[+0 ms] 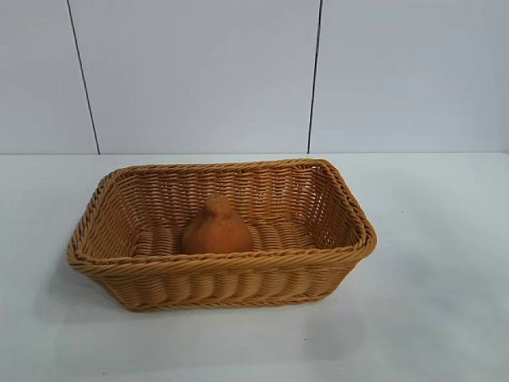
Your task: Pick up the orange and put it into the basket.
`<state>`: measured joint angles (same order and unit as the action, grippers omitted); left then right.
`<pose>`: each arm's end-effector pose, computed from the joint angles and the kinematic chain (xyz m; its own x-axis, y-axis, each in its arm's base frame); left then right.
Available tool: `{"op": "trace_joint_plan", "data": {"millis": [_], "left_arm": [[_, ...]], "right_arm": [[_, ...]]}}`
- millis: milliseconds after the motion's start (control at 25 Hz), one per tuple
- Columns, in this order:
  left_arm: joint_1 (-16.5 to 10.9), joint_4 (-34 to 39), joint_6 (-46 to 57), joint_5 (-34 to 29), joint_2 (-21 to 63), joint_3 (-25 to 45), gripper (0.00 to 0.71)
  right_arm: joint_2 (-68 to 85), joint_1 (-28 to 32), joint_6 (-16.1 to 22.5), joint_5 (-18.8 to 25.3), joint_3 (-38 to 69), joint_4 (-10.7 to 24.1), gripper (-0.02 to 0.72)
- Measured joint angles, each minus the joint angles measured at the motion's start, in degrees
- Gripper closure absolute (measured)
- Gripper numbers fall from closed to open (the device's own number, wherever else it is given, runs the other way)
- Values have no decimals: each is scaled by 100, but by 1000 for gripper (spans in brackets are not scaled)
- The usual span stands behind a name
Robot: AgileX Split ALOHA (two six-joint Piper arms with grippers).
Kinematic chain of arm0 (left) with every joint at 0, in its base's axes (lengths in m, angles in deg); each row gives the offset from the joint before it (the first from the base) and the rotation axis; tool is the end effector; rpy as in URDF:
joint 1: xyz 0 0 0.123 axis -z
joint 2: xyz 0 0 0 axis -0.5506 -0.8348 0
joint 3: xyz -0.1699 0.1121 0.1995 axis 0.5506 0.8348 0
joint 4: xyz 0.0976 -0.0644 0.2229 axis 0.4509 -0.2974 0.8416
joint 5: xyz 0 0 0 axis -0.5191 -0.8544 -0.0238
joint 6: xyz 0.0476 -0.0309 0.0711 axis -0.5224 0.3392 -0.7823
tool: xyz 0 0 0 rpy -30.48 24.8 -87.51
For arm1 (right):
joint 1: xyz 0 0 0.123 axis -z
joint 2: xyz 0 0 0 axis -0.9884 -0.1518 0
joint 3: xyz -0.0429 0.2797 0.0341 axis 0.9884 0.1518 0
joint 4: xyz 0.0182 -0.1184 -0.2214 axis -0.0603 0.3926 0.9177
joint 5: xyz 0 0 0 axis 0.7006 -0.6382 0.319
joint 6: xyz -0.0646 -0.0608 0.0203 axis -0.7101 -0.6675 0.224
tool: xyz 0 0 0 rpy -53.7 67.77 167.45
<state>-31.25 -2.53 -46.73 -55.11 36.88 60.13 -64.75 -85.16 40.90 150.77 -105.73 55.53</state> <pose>-0.0060 0.0002 0.2778 -0.4533 -0.0375 -0.8906 0.0130 0.9987 -0.0486 0.1500 0.0074 0.2140 -0.9984 -0.0230 -0.0511 -0.0215 0.9993 -0.0297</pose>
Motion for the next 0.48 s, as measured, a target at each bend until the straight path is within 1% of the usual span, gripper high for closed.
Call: {"op": "trace_joint_plan", "data": {"millis": [120, 480], "left_arm": [[0, 0, 0, 0, 0, 0, 80], [0, 0, 0, 0, 0, 0, 80]], "right_arm": [[843, 0, 0, -215, 400, -66, 117], [3164, 0, -7, -296, 483, -99, 117]]}}
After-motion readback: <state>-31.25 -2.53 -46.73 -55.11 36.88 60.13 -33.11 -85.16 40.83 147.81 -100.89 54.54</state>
